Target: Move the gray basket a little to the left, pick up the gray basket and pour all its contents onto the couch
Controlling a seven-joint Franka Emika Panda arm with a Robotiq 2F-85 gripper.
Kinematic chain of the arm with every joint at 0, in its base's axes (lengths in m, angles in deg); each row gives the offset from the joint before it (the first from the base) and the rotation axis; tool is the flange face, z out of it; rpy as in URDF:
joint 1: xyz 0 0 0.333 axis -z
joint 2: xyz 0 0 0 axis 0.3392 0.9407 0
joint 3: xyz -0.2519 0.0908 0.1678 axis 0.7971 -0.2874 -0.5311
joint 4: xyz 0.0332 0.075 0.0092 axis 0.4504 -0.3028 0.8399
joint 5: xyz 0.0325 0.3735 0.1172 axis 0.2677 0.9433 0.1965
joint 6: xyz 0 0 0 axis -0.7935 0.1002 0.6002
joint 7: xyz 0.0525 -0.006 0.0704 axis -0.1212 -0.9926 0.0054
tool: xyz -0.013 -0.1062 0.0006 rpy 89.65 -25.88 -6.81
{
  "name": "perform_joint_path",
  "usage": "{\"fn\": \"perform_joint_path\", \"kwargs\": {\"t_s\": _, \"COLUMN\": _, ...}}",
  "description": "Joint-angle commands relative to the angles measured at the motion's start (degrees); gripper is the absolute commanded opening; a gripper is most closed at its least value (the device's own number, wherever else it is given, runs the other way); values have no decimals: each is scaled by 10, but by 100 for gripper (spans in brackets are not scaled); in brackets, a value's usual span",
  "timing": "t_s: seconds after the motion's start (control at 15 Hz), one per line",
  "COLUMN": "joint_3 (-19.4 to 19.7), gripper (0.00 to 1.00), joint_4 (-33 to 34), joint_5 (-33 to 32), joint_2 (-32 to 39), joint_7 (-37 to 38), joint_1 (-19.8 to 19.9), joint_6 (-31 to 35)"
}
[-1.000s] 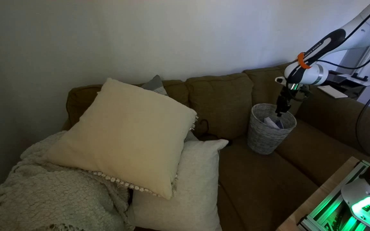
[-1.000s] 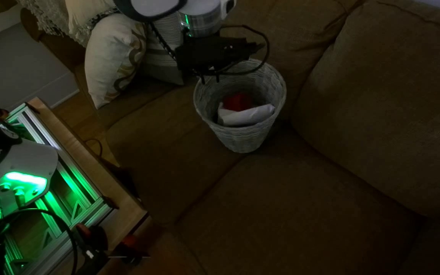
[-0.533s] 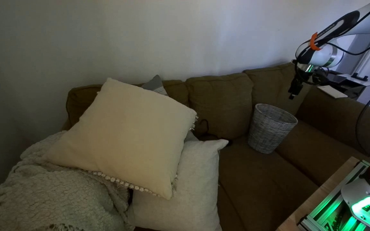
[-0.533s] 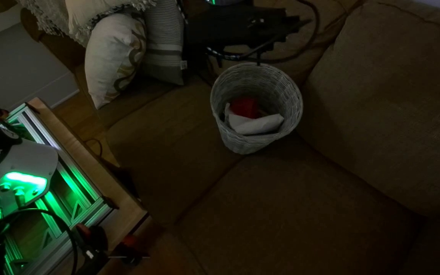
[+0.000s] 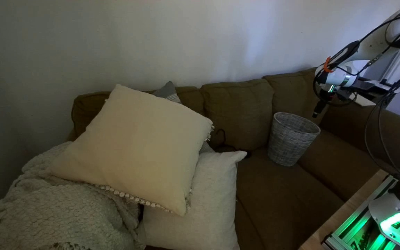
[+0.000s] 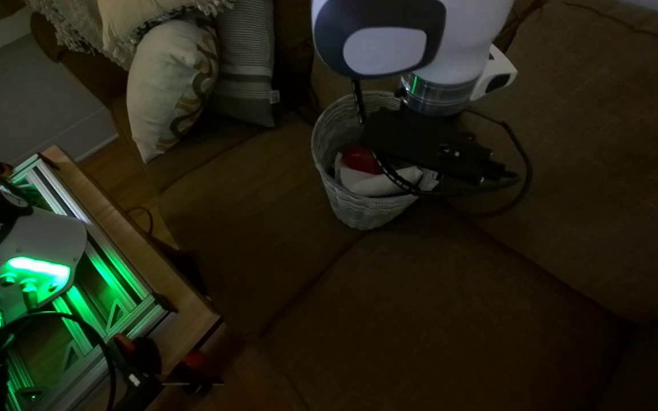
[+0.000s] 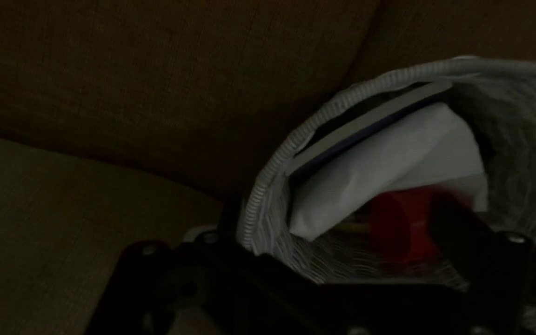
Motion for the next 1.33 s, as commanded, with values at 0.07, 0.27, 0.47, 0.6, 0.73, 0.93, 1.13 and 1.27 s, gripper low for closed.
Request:
{"fn": "perform_joint_path", "kwargs": {"t_s": 0.07, "joint_3": -16, "gripper": 100, "joint_4": 171, "joint_5": 13, "joint_2": 137, "joint_7": 106, "joint_1": 38, "joint_6": -87}}
{"fn": "perform_joint_path", "kwargs": {"t_s": 0.27, "joint_3": -36, "gripper": 100, "joint_4": 260, "joint_5": 23, "joint_2": 207, "joint_7": 167, "joint_1": 58, "joint_6": -163}}
{"fn": "perform_joint_path", "kwargs": {"t_s": 0.47, "joint_3": -54, "gripper": 100, "joint_4": 346, "joint_5": 37, "joint_2": 270, "joint_7": 233, "joint_1": 78, "joint_6": -222}}
{"fn": "perform_joint_path", "kwargs": {"t_s": 0.6, "joint_3": -57, "gripper": 100, "joint_4": 405, "joint_5": 47, "joint_2": 311, "joint_7": 253, "joint_1": 81, "joint_6": -246}}
{"fn": "perform_joint_path", "kwargs": {"t_s": 0.73, "joint_3": -62, "gripper": 74, "joint_4": 460, "joint_5": 49, "joint_2": 344, "joint_7": 266, "joint_1": 84, "joint_6": -265}}
{"fn": "perform_joint_path", "kwargs": {"t_s": 0.93, "joint_3": -64, "gripper": 49, "joint_4": 542, "joint_5": 49, "joint_2": 390, "joint_7": 278, "joint_1": 87, "joint_6": -289}}
{"fn": "perform_joint_path", "kwargs": {"t_s": 1.13, "joint_3": -82, "gripper": 26, "joint_4": 578, "joint_5": 31, "joint_2": 405, "joint_7": 278, "joint_1": 97, "joint_6": -309}}
{"fn": "perform_joint_path", "kwargs": {"t_s": 1.27, "joint_3": -91, "gripper": 13, "joint_4": 601, "joint_5": 27, "joint_2": 414, "joint_7": 266, "joint_1": 100, "joint_6": -334}}
